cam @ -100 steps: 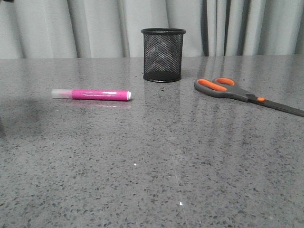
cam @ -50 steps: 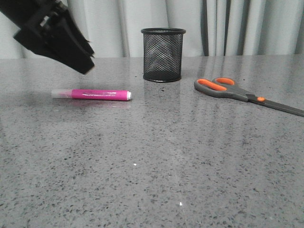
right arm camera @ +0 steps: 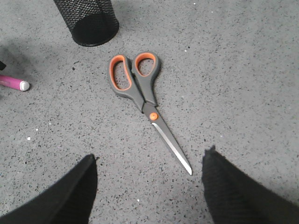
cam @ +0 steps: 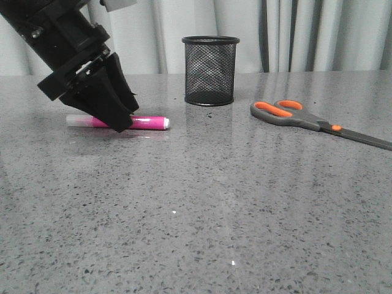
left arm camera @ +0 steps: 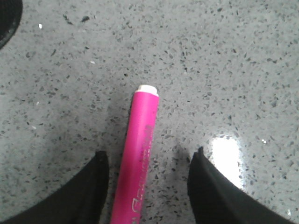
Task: Put pen and scissors into bin
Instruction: 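Lower the left gripper onto the pink highlighter and close it, then lift the pink highlighter with the left gripper over the mesh cup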
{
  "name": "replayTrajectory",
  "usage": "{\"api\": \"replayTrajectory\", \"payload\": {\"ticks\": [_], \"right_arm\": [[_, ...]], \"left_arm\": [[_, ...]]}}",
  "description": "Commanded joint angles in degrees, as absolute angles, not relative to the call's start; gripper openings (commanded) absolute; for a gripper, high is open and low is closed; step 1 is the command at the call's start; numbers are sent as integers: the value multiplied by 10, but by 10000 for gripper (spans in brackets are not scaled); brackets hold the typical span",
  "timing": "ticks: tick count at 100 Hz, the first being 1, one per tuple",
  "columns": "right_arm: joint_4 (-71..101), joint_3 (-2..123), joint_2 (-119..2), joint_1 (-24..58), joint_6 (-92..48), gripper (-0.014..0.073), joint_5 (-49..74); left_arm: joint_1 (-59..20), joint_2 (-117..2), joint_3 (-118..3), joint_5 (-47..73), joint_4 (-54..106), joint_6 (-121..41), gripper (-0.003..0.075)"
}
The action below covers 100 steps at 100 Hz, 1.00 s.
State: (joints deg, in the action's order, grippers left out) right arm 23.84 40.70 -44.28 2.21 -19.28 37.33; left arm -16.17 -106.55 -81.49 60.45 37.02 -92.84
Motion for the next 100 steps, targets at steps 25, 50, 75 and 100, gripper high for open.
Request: {"api": "replayTrajectory", "payload": {"ticks": [25,50,75,100], "right_arm": [[241,428,-443,20,-199,434,345],[241,428,-443,20,-199,434,345],[241,428,-443,20,-199,434,346],[241,428,-443,20,-199,434,348]], "left_arm": [[-166,-1042,-833,604,335,-922,76],[-166,-1042,-846,620,299,-833,-19],[-160,-1005,-935,649,485,-818,-19],[-189,-1007,-963,502,805,-863,-19]]}}
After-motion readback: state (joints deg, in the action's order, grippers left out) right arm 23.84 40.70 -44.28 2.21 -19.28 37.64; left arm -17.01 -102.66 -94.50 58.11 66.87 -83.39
